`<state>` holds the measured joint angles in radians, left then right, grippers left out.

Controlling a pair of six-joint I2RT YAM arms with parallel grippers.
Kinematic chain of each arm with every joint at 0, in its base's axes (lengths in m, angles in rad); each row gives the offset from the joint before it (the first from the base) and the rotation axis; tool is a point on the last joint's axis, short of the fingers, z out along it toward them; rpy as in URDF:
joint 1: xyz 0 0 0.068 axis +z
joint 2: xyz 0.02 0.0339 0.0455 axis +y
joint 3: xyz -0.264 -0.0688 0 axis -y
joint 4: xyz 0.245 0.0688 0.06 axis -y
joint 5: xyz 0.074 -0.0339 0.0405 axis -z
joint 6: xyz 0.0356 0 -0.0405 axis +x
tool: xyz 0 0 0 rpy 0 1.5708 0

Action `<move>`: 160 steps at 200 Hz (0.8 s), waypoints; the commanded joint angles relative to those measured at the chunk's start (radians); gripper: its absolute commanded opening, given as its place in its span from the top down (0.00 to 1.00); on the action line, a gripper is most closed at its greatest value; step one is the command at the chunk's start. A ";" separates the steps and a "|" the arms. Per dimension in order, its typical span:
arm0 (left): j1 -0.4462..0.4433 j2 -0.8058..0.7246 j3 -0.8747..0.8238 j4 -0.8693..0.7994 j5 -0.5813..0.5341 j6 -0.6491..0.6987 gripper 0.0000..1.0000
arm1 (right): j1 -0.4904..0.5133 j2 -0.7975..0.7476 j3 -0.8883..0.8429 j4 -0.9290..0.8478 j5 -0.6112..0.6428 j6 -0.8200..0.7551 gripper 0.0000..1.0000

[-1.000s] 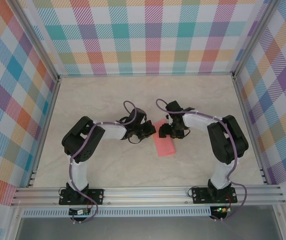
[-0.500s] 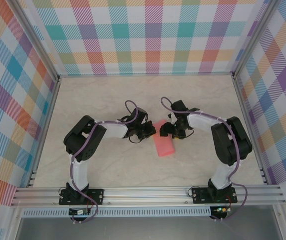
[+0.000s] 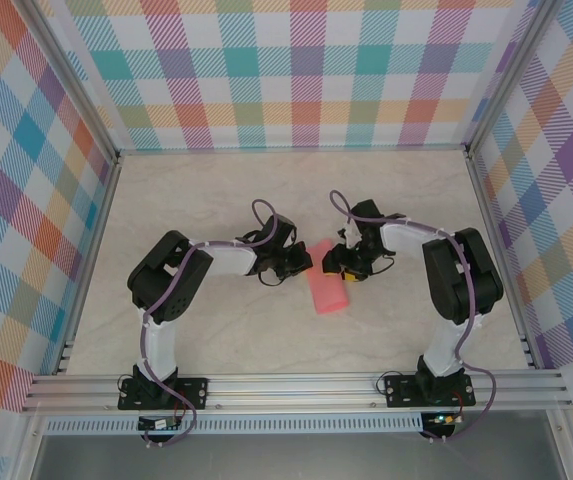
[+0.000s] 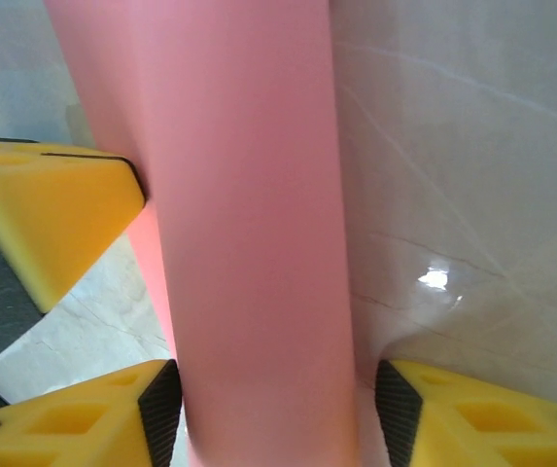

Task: Fold a paper plane with a square sheet of paper (pick it up from the middle)
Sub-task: Hold the square sheet of paper at the center of the table.

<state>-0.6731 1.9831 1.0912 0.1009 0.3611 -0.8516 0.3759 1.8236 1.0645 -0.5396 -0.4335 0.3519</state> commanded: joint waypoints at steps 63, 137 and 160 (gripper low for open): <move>-0.004 -0.011 0.162 -0.225 -0.030 0.109 1.00 | 0.013 0.106 -0.033 0.004 0.074 0.010 0.55; 0.000 -0.064 0.101 -0.183 -0.078 0.082 1.00 | 0.064 0.174 -0.041 0.039 0.166 0.036 0.55; 0.009 -0.083 0.091 -0.164 -0.098 0.063 1.00 | 0.078 0.183 -0.037 0.038 0.179 0.015 0.54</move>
<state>-0.6716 1.9591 1.1984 -0.0769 0.2962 -0.7700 0.3954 1.8648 1.0878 -0.5636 -0.3550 0.3874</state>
